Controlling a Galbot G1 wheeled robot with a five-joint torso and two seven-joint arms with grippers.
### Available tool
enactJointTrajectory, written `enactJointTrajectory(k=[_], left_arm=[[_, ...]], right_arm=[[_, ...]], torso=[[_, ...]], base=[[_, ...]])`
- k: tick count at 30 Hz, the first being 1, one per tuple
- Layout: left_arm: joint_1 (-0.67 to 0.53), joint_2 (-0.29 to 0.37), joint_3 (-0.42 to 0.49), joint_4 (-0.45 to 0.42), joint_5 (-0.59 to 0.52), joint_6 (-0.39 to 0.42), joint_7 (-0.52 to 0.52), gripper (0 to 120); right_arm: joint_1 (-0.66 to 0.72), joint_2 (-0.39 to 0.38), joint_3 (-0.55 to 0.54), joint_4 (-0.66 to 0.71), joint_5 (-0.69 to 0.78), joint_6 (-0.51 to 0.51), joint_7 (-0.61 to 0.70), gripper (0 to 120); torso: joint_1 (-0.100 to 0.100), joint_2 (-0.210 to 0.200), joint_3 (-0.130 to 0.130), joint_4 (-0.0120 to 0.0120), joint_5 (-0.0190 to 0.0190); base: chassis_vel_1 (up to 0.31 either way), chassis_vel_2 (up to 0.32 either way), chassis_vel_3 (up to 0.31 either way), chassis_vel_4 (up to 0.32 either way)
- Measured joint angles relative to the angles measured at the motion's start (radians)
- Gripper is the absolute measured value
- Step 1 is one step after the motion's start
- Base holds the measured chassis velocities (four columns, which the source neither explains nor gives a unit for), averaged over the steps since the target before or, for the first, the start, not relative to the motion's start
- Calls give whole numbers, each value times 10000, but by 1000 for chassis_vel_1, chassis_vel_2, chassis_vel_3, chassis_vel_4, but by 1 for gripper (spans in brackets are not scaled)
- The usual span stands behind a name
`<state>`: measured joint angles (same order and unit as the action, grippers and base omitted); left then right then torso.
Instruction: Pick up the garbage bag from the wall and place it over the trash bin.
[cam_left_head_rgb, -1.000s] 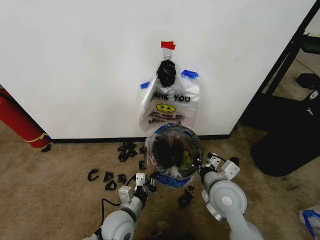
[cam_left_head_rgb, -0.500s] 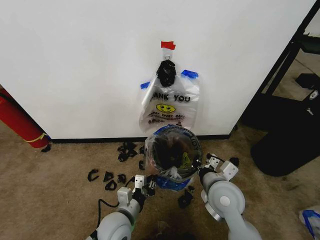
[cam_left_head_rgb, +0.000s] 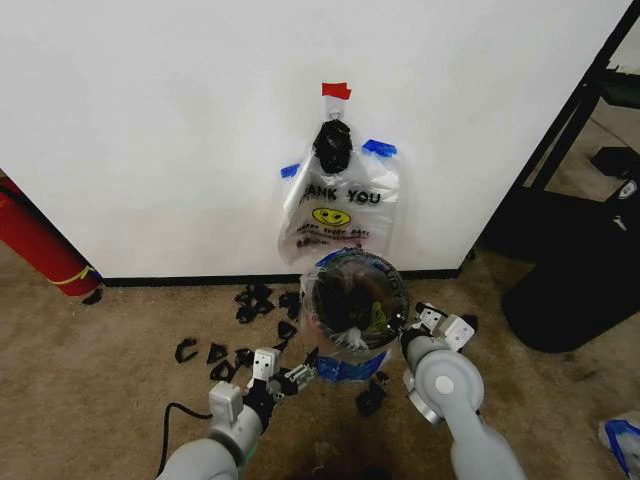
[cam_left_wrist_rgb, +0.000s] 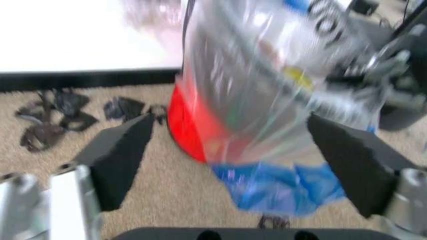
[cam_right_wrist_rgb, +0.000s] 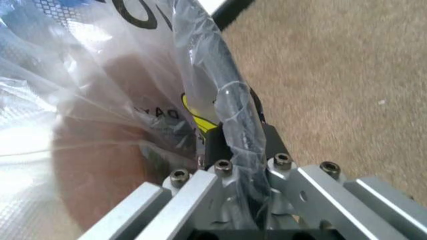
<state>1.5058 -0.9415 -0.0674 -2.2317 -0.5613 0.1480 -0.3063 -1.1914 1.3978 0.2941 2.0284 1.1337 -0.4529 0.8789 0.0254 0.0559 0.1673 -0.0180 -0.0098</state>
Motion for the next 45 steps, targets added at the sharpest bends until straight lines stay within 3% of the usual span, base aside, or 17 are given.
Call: enactJointTrajectory(k=[5,8,11,16,24,35,45], left_arm=[[466,-364,-316,-304,780,-775,-84,100],[827,-979,-901,-300,1939,-2149,-216,100],[1011,-1361,-1197,-157,2677,-2742,-241,100],[1635,-2689,-1876,-355,3825,-3551,-332,100],[1836,-3295,-2579,-919,4196,-3671,-348,100],[2034,-3130,-3427,-726,4235,-3628,-536,100],[2045,-3172,-3368,-786,4118,-3657,-490,100]], right_arm=[[-33,-163,-215,55,90,-283,190,0],[146,-504,-366,167,935,-1003,653,0],[277,-690,-410,184,1424,-1310,840,0],[782,-1273,-619,-36,2378,-1940,1133,0],[1021,-1598,-860,-364,2539,-2141,1129,0],[996,-1656,-866,-506,2474,-2330,824,0],[817,-1673,-837,-428,2340,-2337,536,37]], torso=[[0,0,0,-1,1],[0,0,0,0,2],[0,0,0,1,1],[0,0,0,1,3],[0,0,0,-1,2],[0,0,0,-1,0],[0,0,0,-1,1]], base=[[0,0,0,0],[0,0,0,0],[0,0,0,0],[0,0,0,0],[0,0,0,0],[0,0,0,0],[0,0,0,0]])
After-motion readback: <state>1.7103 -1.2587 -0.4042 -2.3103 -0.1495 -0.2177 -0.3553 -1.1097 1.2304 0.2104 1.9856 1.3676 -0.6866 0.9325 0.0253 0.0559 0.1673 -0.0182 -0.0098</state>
